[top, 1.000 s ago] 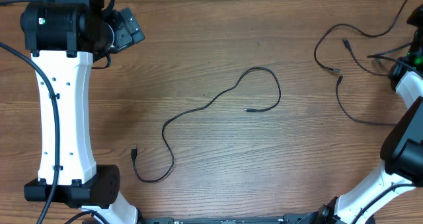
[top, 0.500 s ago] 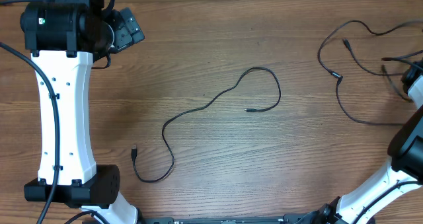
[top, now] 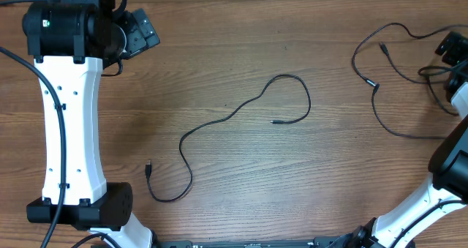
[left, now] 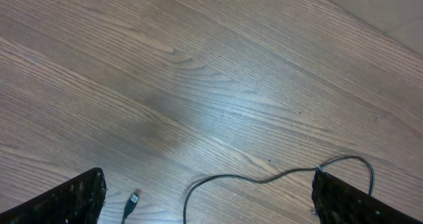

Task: Untangle cables

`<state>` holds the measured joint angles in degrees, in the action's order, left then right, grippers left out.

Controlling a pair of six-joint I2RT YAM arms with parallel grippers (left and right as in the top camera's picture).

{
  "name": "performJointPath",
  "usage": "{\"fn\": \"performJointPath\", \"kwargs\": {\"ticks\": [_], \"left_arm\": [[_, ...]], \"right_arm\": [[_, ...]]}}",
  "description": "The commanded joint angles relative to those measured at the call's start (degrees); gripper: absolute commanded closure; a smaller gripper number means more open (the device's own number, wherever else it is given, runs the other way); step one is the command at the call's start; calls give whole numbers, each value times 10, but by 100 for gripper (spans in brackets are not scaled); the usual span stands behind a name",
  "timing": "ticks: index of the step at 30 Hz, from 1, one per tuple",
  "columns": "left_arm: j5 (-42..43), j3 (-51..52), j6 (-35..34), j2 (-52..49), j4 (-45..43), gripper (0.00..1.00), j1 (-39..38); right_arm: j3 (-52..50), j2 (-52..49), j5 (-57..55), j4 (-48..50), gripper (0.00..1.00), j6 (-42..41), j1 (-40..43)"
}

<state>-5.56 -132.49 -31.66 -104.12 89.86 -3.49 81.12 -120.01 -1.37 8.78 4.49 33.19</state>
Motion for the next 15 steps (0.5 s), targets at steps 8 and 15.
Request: {"fn": "performJointPath", "kwargs": {"ticks": [8, 15], "left_arm": [[3, -8, -9, -4, 0, 0, 0], [3, -8, -9, -4, 0, 0, 0]], "right_arm": [[9, 20, 138, -92, 0, 95, 4], [10, 70, 252, -203, 0, 108, 41]]}}
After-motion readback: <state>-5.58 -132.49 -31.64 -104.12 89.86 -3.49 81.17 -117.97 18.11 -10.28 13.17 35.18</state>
